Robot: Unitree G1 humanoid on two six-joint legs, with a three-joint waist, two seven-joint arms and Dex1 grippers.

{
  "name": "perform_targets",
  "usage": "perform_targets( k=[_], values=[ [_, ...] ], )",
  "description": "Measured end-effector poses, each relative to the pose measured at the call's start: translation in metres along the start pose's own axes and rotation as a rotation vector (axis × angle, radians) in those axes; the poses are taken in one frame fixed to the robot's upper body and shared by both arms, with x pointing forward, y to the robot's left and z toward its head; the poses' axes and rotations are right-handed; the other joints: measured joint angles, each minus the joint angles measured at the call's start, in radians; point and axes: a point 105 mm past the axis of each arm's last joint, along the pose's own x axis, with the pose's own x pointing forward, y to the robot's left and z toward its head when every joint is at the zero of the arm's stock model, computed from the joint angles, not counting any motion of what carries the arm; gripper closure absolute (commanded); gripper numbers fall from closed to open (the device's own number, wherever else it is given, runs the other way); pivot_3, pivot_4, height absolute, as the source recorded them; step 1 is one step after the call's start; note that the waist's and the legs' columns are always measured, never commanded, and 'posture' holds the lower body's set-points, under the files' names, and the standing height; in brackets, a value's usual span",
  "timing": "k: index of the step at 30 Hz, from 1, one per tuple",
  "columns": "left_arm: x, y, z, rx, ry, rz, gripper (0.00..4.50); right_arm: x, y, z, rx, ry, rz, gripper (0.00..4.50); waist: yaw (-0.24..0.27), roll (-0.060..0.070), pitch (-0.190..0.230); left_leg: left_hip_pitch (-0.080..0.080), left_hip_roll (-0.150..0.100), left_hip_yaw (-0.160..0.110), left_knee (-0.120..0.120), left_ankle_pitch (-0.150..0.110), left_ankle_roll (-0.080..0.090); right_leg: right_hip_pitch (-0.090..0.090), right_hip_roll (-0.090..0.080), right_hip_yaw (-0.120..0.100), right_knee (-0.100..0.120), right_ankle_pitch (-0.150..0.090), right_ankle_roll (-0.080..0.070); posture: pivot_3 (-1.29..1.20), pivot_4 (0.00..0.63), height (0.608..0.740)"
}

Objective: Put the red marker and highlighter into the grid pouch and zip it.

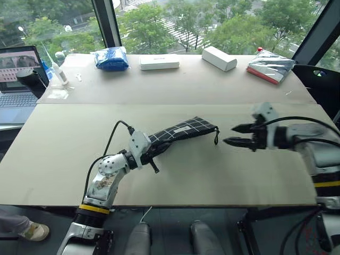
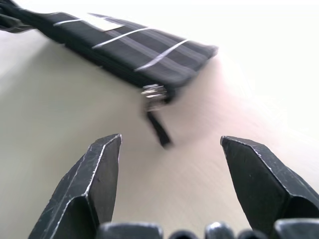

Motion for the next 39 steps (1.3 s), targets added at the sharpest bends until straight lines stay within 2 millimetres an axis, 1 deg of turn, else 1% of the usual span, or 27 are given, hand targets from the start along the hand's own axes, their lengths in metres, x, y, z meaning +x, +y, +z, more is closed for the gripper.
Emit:
perform_targets(
  k=[2,5,7,9,11,12,13,16,17,20,21,24,26,28,30,33,36,39],
  values=[
    [0.003,-0.002,0.004,0.046,-0.015,-0.067,4.5,-0.011,0.009,-0.005,0.008,-0.019,0.038,0.94,-0.003,0.0,0.0,0.0,0.0,0.0,0.0,0.0,0.0,0.0,0.0,0.0,0.0,0.0,0.0,0.0,0.15,0.74],
    [0.008,-0.004,0.01,0.104,-0.035,-0.147,4.5,-0.017,0.022,-0.01,0.023,-0.046,0.084,0.94,-0.012,0.0,0.0,0.001,0.0,0.001,0.0,0.0,0.0,0.0,0.0,0.002,0.001,-0.001,0.001,0.0,0.15,0.74],
    [0.01,-0.003,0.008,0.138,-0.027,-0.186,4.5,-0.023,0.029,-0.006,0.02,-0.079,0.095,0.94,-0.012,0.0,0.0,0.001,0.0,0.001,0.0,0.0,0.0,0.0,0.0,0.002,0.001,-0.002,0.004,0.0,0.15,0.74],
    [0.012,-0.001,0.002,0.168,-0.002,-0.213,4.5,-0.028,0.039,-0.002,0.018,-0.107,0.111,0.94,-0.008,0.0,0.0,0.001,0.0,0.001,0.0,0.0,0.0,0.001,0.0,0.002,0.001,-0.004,0.007,0.0,0.15,0.74],
    [0.016,0.004,-0.008,0.204,0.033,-0.227,3.7,-0.028,0.054,-0.005,0.034,-0.116,0.137,0.85,-0.004,-0.001,0.0,0.001,0.0,0.0,0.001,0.0,0.0,0.001,0.0,0.001,0.001,-0.004,0.007,0.0,0.15,0.74],
    [0.016,0.006,-0.012,0.212,0.044,-0.224,3.57,-0.026,0.059,-0.009,0.049,-0.116,0.146,0.85,-0.004,-0.001,0.0,0.0,-0.001,0.0,0.002,0.0,0.0,0.001,0.0,0.001,0.001,-0.004,0.008,0.0,0.15,0.74],
    [0.017,0.006,-0.017,0.209,0.051,-0.225,3.14,-0.024,0.063,-0.014,0.07,-0.113,0.144,0.85,-0.004,-0.001,0.0,0.0,-0.001,0.001,0.002,0.0,0.0,0.001,0.0,0.002,0.001,-0.004,0.008,0.0,0.15,0.74],
    [0.017,-0.003,-0.021,0.179,0.044,-0.266,1.95,-0.023,0.061,-0.019,0.098,-0.104,0.112,0.85,-0.005,-0.001,0.0,0.0,-0.001,0.001,0.002,0.0,0.0,0.001,0.0,0.002,0.001,-0.004,0.009,0.0,0.15,0.74],
    [0.017,-0.005,-0.021,0.171,0.039,-0.274,1.66,-0.023,0.06,-0.019,0.099,-0.104,0.105,0.85,-0.005,-0.001,0.0,0.0,-0.001,0.001,0.002,0.0,0.0,0.001,0.0,0.002,0.001,-0.004,0.009,0.0,0.15,0.74],
    [0.02,-0.014,-0.016,0.087,-0.006,-0.259,0.57,-0.024,0.057,-0.021,0.111,-0.102,0.083,0.85,-0.006,-0.001,0.0,0.0,-0.001,0.0,0.002,0.0,0.0,0.001,0.0,0.002,0.001,-0.004,0.009,0.0,0.15,0.74],
    [0.02,-0.017,-0.013,0.054,-0.02,-0.256,0.4,-0.024,0.055,-0.022,0.116,-0.102,0.077,0.85,-0.005,-0.001,0.0,0.0,-0.001,0.0,0.002,0.0,0.0,0.001,0.0,0.002,0.001,-0.004,0.009,0.0,0.15,0.74],
    [0.016,-0.023,-0.001,-0.034,-0.063,-0.253,0.4,-0.025,0.049,-0.023,0.124,-0.107,0.06,0.85,-0.007,-0.001,0.0,0.0,-0.001,0.0,0.002,0.0,0.0,0.001,0.0,0.002,0.002,-0.004,0.009,0.0,0.15,0.74],
    [0.009,-0.022,0.007,-0.132,-0.092,-0.202,0.4,-0.025,0.04,-0.022,0.124,-0.116,0.039,0.85,-0.01,-0.001,0.0,0.001,0.0,0.001,0.002,0.0,0.0,0.001,0.0,0.002,0.002,-0.004,0.009,0.0,0.15,0.74],
    [-0.004,-0.009,0.01,-0.25,-0.09,-0.09,0.4,-0.023,0.034,-0.021,0.117,-0.115,0.025,0.85,-0.009,-0.001,0.0,0.001,0.0,0.0,0.002,0.0,0.0,0.001,0.0,0.002,0.002,-0.004,0.009,0.0,0.15,0.74],
    [-0.015,0.003,0.008,-0.316,-0.066,0.006,0.4,-0.023,0.031,-0.022,0.117,-0.116,0.023,0.85,-0.009,-0.001,0.0,0.001,0.0,0.0,0.002,0.0,0.0,0.001,0.0,0.002,0.002,-0.005,0.009,0.0,0.15,0.74],
    [-0.053,0.028,0.006,-0.454,-0.059,0.246,0.4,-0.022,0.024,-0.028,0.128,-0.109,0.007,0.85,-0.011,-0.001,0.0,0.001,0.0,0.001,0.002,0.0,0.001,0.001,0.0,0.002,0.002,-0.005,0.01,0.0,0.15,0.74],
    [-0.096,0.045,0.003,-0.508,-0.033,0.468,0.4,-0.021,0.017,-0.036,0.155,-0.101,-0.015,0.85,-0.009,-0.001,0.0,0.001,0.0,0.001,0.002,0.0,0.001,0.001,0.0,0.002,0.002,-0.005,0.009,0.0,0.15,0.74],
    [-0.12,0.05,-0.001,-0.505,-0.017,0.591,0.4,-0.016,0.014,-0.041,0.174,-0.102,-0.019,0.85,-0.003,-0.001,0.0,0.001,0.0,0.001,0.003,0.0,0.001,0.002,0.0,0.002,0.002,-0.005,0.009,0.0,0.15,0.74]
  ],
)
